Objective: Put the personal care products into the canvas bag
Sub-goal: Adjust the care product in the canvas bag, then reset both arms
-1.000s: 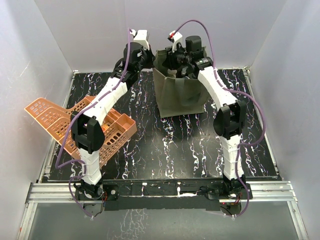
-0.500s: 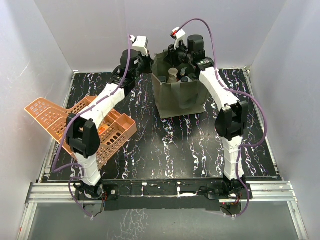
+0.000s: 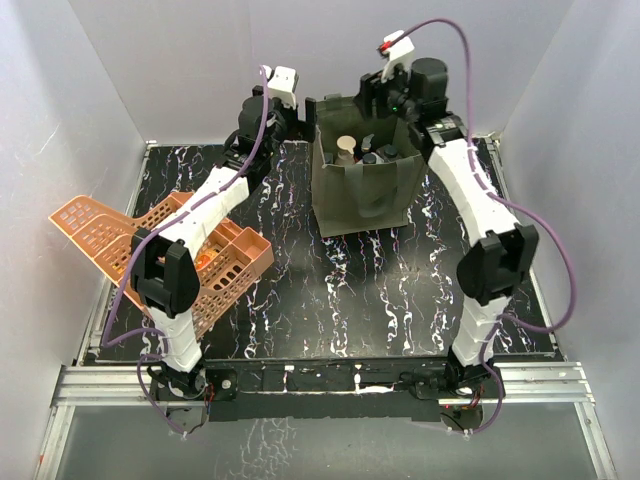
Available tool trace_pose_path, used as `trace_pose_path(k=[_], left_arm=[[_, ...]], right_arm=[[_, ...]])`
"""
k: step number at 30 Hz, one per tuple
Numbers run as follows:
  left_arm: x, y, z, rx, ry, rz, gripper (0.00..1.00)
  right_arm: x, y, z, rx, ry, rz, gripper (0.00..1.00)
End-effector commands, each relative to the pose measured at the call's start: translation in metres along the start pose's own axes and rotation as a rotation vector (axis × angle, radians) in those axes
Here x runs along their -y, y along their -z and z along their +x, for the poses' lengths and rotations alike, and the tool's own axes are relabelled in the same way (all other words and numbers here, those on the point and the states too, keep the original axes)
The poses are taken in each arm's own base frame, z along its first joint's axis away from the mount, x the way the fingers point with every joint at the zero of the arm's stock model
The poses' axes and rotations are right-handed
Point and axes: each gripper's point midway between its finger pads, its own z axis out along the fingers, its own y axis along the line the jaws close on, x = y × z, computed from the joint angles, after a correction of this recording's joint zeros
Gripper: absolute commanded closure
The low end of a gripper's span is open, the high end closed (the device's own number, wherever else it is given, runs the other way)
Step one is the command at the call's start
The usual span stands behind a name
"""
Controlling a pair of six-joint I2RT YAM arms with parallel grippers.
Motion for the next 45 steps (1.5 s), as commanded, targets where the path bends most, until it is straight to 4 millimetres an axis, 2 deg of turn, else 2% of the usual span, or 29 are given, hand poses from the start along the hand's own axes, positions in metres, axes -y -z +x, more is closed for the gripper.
trace_pose_path(k=[1, 2, 4, 7, 9, 10, 14, 17, 19, 27, 30, 37, 42, 45], left_arm=[[-0.025, 0.026, -0.083, 0.182, -0.104, -0.128, 0.08], [-0.031, 0.03, -0.087, 0.186, -0.106, -0.156, 0.06], [-0.042, 0.036, -0.088, 0.18, -0.103, -0.205, 0.03], [-0.059, 0.043, -0.083, 0.157, -0.079, -0.262, 0.03], [-0.068, 0.049, -0.085, 0.155, -0.072, -0.283, 0.03], [-0.068, 0.052, -0.09, 0.167, -0.092, -0.266, 0.03], [-0.057, 0.065, -0.115, 0.266, -0.209, -0.196, 0.03], [-0.057, 0.074, -0.124, 0.31, -0.244, -0.2, 0.03], [-0.058, 0.076, -0.123, 0.302, -0.231, -0.209, 0.03], [-0.068, 0.081, -0.087, 0.195, -0.098, -0.257, 0.03], [-0.066, 0.087, -0.091, 0.207, -0.088, -0.245, 0.03], [-0.064, 0.093, -0.102, 0.209, -0.113, -0.23, 0.03], [-0.061, 0.098, -0.101, 0.197, -0.12, -0.211, 0.03], [-0.062, 0.103, -0.101, 0.2, -0.123, -0.212, 0.03]], right_arm=[[0.058, 0.07, -0.086, 0.208, 0.036, 0.294, 0.33], [0.068, 0.077, -0.085, 0.207, 0.035, 0.346, 0.3], [0.076, 0.099, -0.092, 0.208, 0.094, 0.42, 0.23], [0.092, 0.115, -0.08, 0.168, 0.131, 0.515, 0.12], [0.102, 0.126, -0.081, 0.176, 0.1, 0.56, 0.02], [0.105, 0.13, -0.082, 0.184, 0.092, 0.573, 0.01], [0.1, 0.145, -0.095, 0.25, 0.116, 0.581, 0.01], [0.094, 0.153, -0.103, 0.283, 0.129, 0.569, 0.01], [0.093, 0.155, -0.102, 0.281, 0.123, 0.567, 0.01], [0.084, 0.156, -0.078, 0.287, 0.059, 0.543, 0.01], [0.087, 0.161, -0.074, 0.283, 0.043, 0.568, 0.01], [0.091, 0.176, -0.077, 0.275, 0.086, 0.618, 0.01], [0.088, 0.178, -0.065, 0.22, 0.092, 0.612, 0.01], [0.086, 0.178, -0.065, 0.221, 0.104, 0.602, 0.01]])
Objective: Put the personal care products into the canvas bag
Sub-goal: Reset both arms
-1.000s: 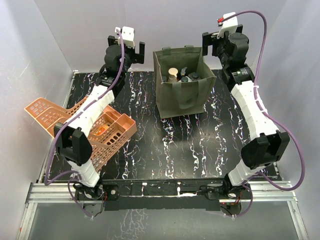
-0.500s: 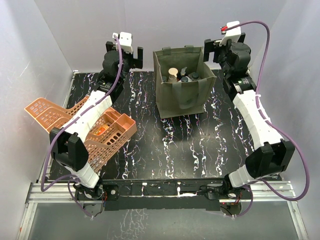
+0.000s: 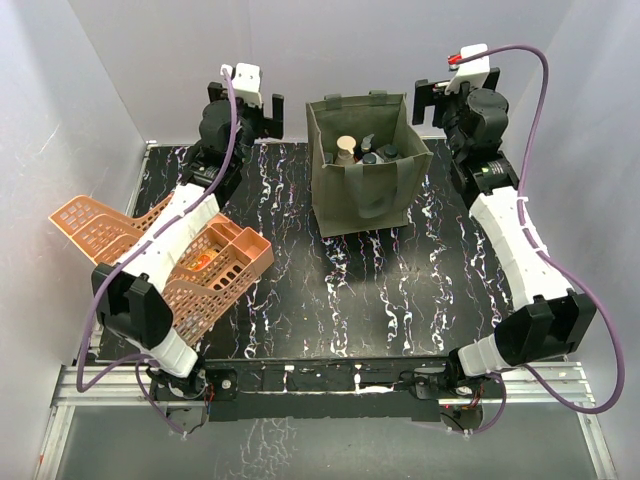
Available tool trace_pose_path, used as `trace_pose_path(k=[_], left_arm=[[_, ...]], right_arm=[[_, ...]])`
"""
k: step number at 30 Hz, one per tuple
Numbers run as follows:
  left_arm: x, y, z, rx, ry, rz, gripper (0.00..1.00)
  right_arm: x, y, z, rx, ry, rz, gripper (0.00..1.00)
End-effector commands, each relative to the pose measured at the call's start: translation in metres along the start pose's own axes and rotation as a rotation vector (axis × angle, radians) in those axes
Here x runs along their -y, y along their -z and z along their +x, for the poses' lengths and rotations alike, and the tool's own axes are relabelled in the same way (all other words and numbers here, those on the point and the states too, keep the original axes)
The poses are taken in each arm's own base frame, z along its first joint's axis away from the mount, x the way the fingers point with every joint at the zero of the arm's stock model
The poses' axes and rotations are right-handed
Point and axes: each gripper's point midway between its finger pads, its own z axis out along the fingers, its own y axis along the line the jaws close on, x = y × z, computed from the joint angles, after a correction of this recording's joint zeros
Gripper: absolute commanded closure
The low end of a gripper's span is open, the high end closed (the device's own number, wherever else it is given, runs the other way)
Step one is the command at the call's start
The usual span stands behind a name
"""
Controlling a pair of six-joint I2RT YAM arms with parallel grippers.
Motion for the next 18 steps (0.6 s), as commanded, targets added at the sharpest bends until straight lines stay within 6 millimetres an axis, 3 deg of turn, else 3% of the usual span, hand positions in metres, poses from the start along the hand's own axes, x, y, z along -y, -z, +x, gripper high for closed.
trace_pose_path(k=[1, 6, 11, 18], left_arm=[[-0.011, 0.025, -0.046, 0.095, 0.014, -0.001, 0.03], [-0.022, 0.031, -0.037, 0.074, 0.007, -0.035, 0.03], [-0.038, 0.032, -0.041, 0.084, -0.008, -0.084, 0.03], [-0.042, 0.03, -0.045, 0.097, -0.017, -0.089, 0.03]], right_arm=[[0.009, 0.012, -0.023, 0.059, 0.02, 0.02, 0.01], [0.01, 0.014, -0.021, 0.058, 0.046, 0.023, 0.01], [0.015, 0.016, -0.017, 0.054, 0.056, 0.045, 0.01], [0.017, 0.016, -0.016, 0.053, 0.051, 0.06, 0.01]])
